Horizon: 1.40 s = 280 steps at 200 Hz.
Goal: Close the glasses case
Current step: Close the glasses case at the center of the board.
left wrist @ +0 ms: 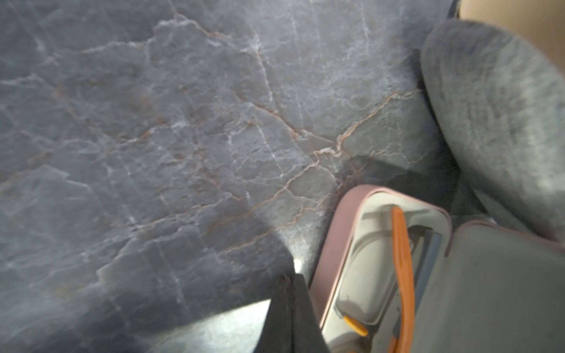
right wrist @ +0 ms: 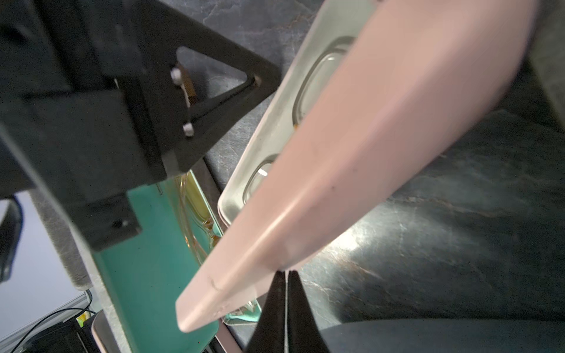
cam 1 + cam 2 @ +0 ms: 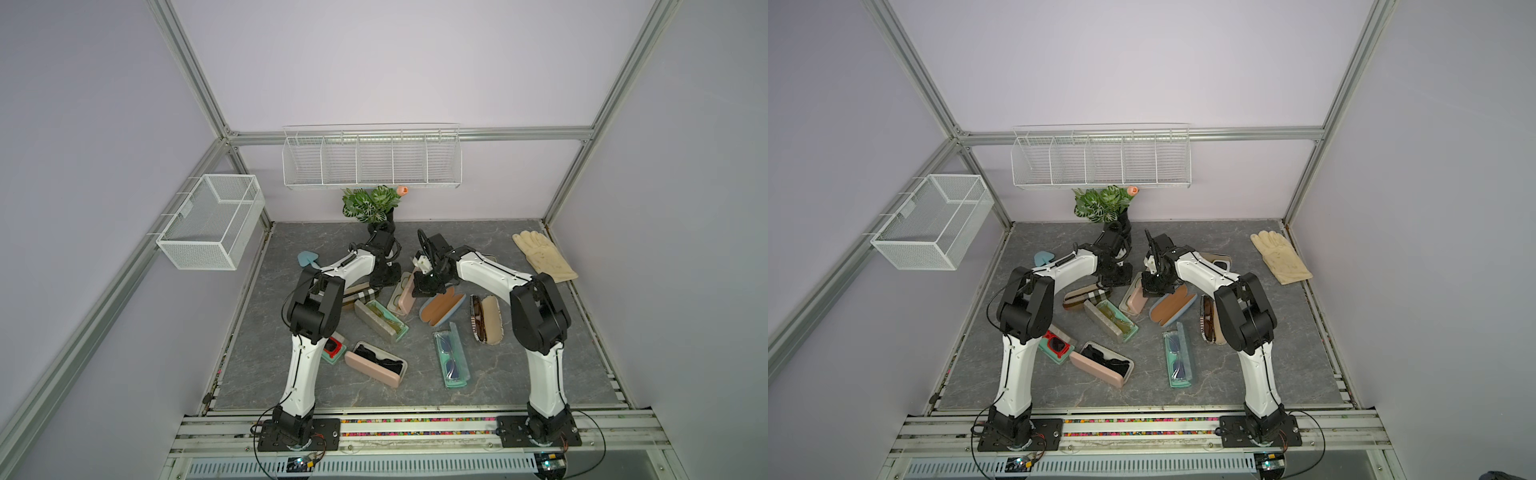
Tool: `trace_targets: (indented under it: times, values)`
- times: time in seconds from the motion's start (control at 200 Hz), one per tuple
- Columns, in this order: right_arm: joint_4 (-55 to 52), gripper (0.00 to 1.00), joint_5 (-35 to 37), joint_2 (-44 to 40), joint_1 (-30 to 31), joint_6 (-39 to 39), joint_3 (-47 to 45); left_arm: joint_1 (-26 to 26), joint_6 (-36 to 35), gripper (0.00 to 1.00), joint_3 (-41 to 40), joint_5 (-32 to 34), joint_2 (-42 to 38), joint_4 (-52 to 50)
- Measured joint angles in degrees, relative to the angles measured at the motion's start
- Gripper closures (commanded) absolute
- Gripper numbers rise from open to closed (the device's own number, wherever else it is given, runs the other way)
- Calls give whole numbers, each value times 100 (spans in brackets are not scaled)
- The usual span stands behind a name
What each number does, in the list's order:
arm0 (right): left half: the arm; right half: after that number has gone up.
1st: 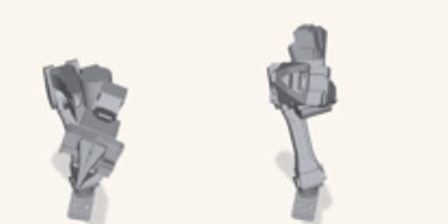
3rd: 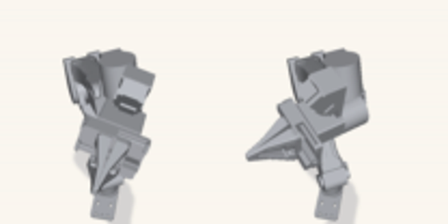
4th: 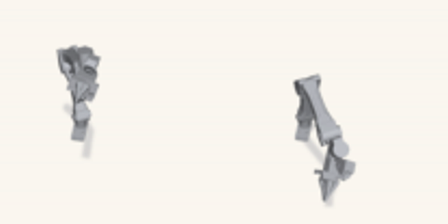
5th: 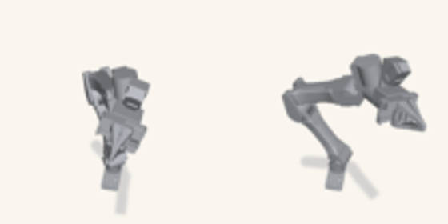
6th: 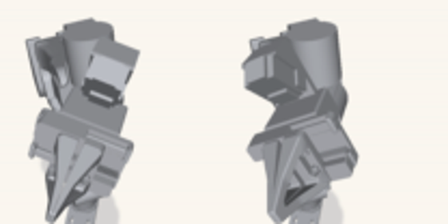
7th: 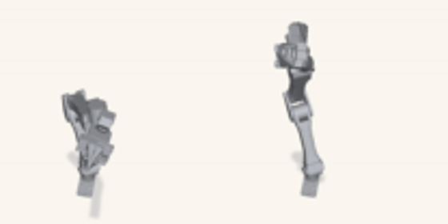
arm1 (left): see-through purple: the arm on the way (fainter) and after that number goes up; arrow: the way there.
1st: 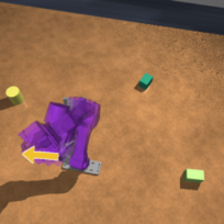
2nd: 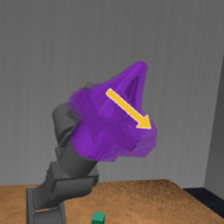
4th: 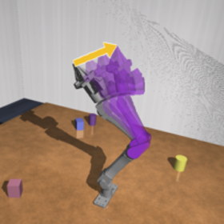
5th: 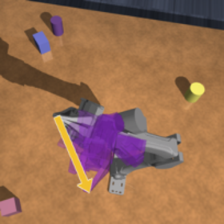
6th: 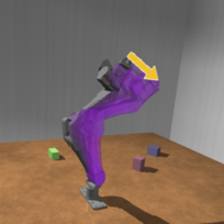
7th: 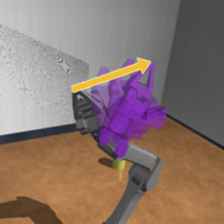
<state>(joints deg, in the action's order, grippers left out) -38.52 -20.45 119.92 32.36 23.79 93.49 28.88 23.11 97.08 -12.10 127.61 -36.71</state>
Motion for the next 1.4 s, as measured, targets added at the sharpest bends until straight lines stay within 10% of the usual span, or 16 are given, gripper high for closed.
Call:
trace_targets:
  times: [1.4]
  values:
    - [-581,91,4,793,37,195,1235,-118,81,100,-319,-299,-109,389]
